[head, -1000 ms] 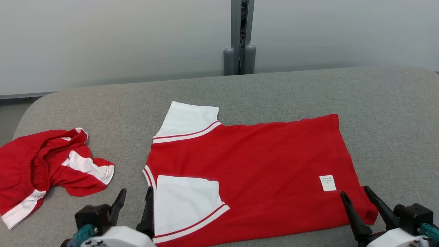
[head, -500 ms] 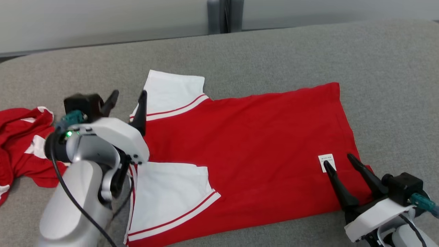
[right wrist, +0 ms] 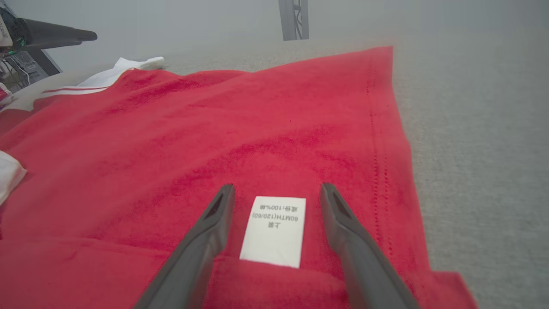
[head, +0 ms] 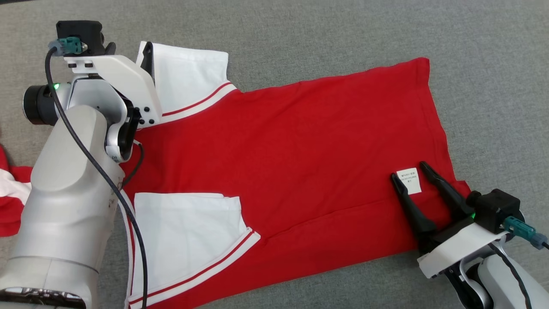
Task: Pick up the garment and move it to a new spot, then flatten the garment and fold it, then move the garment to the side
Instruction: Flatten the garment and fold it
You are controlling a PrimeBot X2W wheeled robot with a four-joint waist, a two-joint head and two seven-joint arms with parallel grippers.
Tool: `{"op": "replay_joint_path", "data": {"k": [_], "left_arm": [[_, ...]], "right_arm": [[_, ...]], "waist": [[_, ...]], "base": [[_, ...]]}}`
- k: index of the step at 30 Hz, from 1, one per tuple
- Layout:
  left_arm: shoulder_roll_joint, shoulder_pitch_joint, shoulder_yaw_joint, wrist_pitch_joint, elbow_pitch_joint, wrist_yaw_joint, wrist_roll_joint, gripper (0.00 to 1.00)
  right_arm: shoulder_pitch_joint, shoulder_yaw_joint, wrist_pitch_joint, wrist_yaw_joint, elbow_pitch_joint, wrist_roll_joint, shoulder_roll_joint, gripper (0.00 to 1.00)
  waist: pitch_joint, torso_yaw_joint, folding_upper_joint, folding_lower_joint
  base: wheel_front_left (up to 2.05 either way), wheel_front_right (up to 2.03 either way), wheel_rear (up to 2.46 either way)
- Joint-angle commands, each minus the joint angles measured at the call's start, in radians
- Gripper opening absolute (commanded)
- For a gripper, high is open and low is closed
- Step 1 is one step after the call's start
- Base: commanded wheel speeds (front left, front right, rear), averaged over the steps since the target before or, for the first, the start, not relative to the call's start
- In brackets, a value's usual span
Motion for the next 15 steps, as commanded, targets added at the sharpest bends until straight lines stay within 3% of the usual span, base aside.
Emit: {"op": "replay_joint_path", "data": {"k": [1,10,12,15], "left_arm": [[0.0,-0.027,0.003,-0.009,0.018,-0.006,-0.003,1.0],[0.005,-0.189,-0.004,-0.024,0.253,-0.007,0.006,1.0],[0.006,-0.211,-0.006,-0.02,0.292,-0.014,0.003,0.89],[0.013,-0.231,-0.009,-0.011,0.347,-0.019,-0.001,0.81]], "right_arm": [[-0.013,0.004,-0.006,0.0,-0.001,0.005,0.002,1.0],[-0.047,0.029,-0.003,0.0,-0.004,0.007,0.003,1.0],[-0.046,0.026,-0.003,0.0,-0.006,0.005,0.002,1.0],[-0.042,0.023,-0.003,0.0,-0.009,-0.002,0.002,1.0]], "waist": [[0.018,-0.013,0.0,0.0],[0.078,-0.051,0.0,0.0],[0.082,-0.059,0.0,0.0],[0.081,-0.074,0.0,0.0]], "base": [[0.0,0.0,0.0],[0.0,0.0,0.0],[0.0,0.0,0.0],[0.0,0.0,0.0]]}}
